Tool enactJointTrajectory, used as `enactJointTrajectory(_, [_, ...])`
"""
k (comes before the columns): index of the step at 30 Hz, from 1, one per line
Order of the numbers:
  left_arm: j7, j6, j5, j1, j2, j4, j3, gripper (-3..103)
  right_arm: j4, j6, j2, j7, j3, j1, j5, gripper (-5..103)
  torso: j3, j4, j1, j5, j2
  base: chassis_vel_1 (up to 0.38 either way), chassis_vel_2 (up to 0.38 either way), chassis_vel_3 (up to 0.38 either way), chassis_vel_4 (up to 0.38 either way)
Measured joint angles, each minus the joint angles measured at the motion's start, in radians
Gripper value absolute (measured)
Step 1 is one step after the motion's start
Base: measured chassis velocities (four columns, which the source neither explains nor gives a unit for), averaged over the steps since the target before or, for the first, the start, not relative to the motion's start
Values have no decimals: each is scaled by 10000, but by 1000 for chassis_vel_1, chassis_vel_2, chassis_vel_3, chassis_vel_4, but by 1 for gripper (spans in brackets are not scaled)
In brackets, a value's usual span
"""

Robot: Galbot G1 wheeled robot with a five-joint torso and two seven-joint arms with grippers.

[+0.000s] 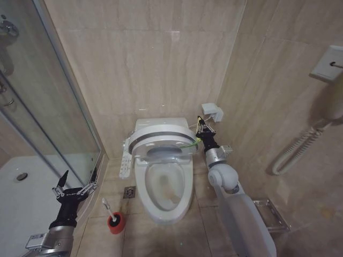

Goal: Open the toilet lid, clean the toilet bowl with a toilet brush, close the toilet lid, and flush.

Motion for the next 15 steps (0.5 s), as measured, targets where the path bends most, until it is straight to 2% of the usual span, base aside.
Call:
enactJointTrajectory(3, [-1,0,0,0,0,0,0,100,29,97,26,26,96,-140,-28,1,4,5,3,10,-3,-234,112,257,-115])
enactJointTrajectory(8, [0,0,0,-2,-1,-1,0,100,335,120,80,46,336,-447,-114,0,8,2,14,6,-9,-160,122,210,-100])
enactJointTrajectory(15, [0,0,0,0,0,0,0,100,566,-7,157,162,523,-604,-271,0,3,-6,0,4,-6,7,11,-13,-17])
